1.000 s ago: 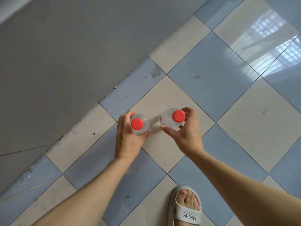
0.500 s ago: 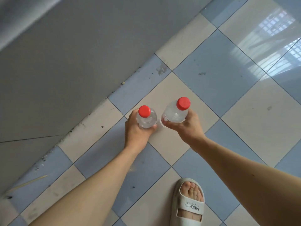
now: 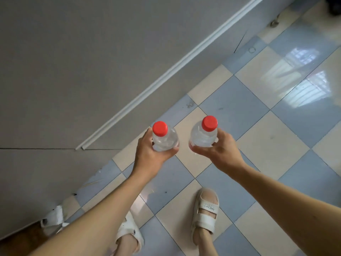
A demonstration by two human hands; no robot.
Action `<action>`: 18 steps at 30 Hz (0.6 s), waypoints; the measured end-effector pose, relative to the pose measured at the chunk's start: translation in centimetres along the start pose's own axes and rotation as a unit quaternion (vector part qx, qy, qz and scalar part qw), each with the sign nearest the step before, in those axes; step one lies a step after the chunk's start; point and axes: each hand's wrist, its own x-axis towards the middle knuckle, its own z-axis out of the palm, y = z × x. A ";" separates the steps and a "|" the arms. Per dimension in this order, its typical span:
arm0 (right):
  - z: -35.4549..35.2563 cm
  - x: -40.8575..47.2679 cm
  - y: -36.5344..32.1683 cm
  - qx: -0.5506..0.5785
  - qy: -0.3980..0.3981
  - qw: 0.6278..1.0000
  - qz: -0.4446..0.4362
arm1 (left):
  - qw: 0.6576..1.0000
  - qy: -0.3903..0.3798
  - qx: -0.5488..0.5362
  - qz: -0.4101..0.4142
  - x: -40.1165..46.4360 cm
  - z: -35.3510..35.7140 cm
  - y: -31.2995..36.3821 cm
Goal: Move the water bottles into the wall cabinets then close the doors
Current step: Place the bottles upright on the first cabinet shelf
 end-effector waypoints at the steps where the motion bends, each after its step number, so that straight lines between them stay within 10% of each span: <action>1: -0.9 -1.0 -2.5 0.004 -0.001 1.000 -0.009 | 1.000 0.004 -0.006 0.006 -1.0 -1.1 2.1; 18: -7.8 -22.4 -37.8 -0.030 -0.113 0.975 -0.189 | 0.987 0.123 -0.065 0.079 -23.0 -24.9 29.5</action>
